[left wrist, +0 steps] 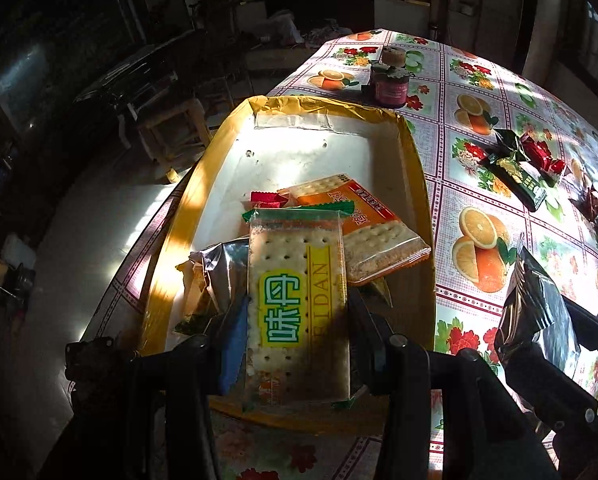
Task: Organize snacks
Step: 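Lower both packets into the tray and open the left tool, then move both tools away from the tray toward the remaining packets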
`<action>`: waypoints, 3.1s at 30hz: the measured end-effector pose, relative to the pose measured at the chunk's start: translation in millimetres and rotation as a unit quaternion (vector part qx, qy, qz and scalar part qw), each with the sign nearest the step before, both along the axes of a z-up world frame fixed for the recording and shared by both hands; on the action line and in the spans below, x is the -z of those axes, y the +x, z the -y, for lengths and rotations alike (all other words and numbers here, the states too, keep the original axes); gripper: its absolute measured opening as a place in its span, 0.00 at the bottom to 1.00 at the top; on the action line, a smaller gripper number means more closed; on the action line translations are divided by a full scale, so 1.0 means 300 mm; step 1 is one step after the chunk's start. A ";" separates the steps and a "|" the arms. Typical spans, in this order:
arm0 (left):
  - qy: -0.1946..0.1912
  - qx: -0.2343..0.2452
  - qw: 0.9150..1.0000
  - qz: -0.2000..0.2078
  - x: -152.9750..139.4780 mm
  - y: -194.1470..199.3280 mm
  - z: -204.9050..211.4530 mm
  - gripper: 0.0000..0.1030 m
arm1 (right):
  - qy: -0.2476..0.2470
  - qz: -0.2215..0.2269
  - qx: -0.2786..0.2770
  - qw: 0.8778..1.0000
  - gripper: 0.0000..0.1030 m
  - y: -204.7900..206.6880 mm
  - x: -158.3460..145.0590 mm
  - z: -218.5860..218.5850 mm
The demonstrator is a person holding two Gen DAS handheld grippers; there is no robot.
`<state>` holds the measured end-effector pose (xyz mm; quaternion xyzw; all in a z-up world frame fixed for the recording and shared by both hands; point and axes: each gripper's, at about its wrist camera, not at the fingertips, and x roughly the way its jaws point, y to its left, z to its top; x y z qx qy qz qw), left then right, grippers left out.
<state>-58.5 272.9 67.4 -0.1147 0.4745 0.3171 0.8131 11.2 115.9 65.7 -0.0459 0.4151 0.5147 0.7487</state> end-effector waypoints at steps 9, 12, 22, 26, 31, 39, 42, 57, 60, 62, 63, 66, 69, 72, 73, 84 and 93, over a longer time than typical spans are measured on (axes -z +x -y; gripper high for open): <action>-0.002 -0.011 1.000 -0.004 0.015 -0.020 -0.042 0.44 | -0.001 -0.004 -0.016 1.000 0.63 -0.006 0.013 -0.067; -0.003 -0.016 1.000 -0.006 0.022 -0.025 -0.062 0.44 | 0.000 -0.007 -0.019 1.000 0.63 0.004 0.019 -0.088; -0.023 -0.034 0.999 0.001 0.022 0.003 -0.169 0.44 | 0.012 -0.019 -0.014 1.000 0.63 0.126 0.009 -0.267; -0.022 -0.038 0.999 0.000 0.015 0.032 -0.199 0.44 | 0.013 -0.031 -0.012 0.999 0.63 0.184 0.013 -0.363; -0.025 -0.040 0.999 -0.004 0.025 0.061 -0.227 0.44 | -0.001 -0.052 -0.011 0.999 0.63 0.251 0.056 -0.471; -0.027 -0.035 0.999 -0.011 0.054 0.083 -0.235 0.44 | -0.025 -0.065 -0.023 0.997 0.63 0.269 0.127 -0.549; -0.030 -0.036 0.999 -0.015 0.066 0.090 -0.242 0.44 | -0.028 -0.068 -0.022 0.997 0.63 0.275 0.140 -0.555; -0.033 -0.029 0.999 -0.021 0.068 0.087 -0.225 0.57 | -0.025 -0.074 -0.005 0.997 0.67 0.278 0.138 -0.512; -0.027 -0.026 0.999 -0.021 0.058 0.082 -0.211 0.61 | -0.020 -0.074 -0.003 0.997 0.67 0.273 0.128 -0.494; -0.023 -0.023 0.999 -0.020 0.049 0.080 -0.201 0.64 | -0.017 -0.073 0.000 0.997 0.67 0.270 0.118 -0.481; -0.022 -0.023 0.999 -0.020 0.045 0.078 -0.197 0.65 | -0.016 -0.073 0.001 0.997 0.68 0.270 0.113 -0.473; -0.016 -0.020 1.000 -0.014 0.025 0.072 -0.184 0.72 | -0.009 -0.074 0.009 0.997 0.70 0.276 0.093 -0.439; -0.013 -0.018 1.000 -0.010 0.008 0.067 -0.172 0.75 | 0.005 -0.074 0.018 0.997 0.72 0.278 0.067 -0.388; -0.013 -0.016 1.000 -0.008 -0.006 0.064 -0.155 0.79 | 0.018 -0.074 0.033 0.997 0.74 0.284 0.047 -0.319; -0.013 -0.014 1.000 -0.006 -0.011 0.065 -0.148 0.79 | 0.023 -0.074 0.039 0.996 0.75 0.285 0.043 -0.290; -0.020 0.022 0.999 0.010 -0.062 0.128 -0.008 0.83 | 0.006 -0.078 0.116 0.990 0.77 0.313 0.104 0.063; -0.021 0.070 0.997 0.007 -0.073 0.201 0.158 0.84 | 0.012 -0.090 0.180 0.980 0.77 0.353 0.132 0.318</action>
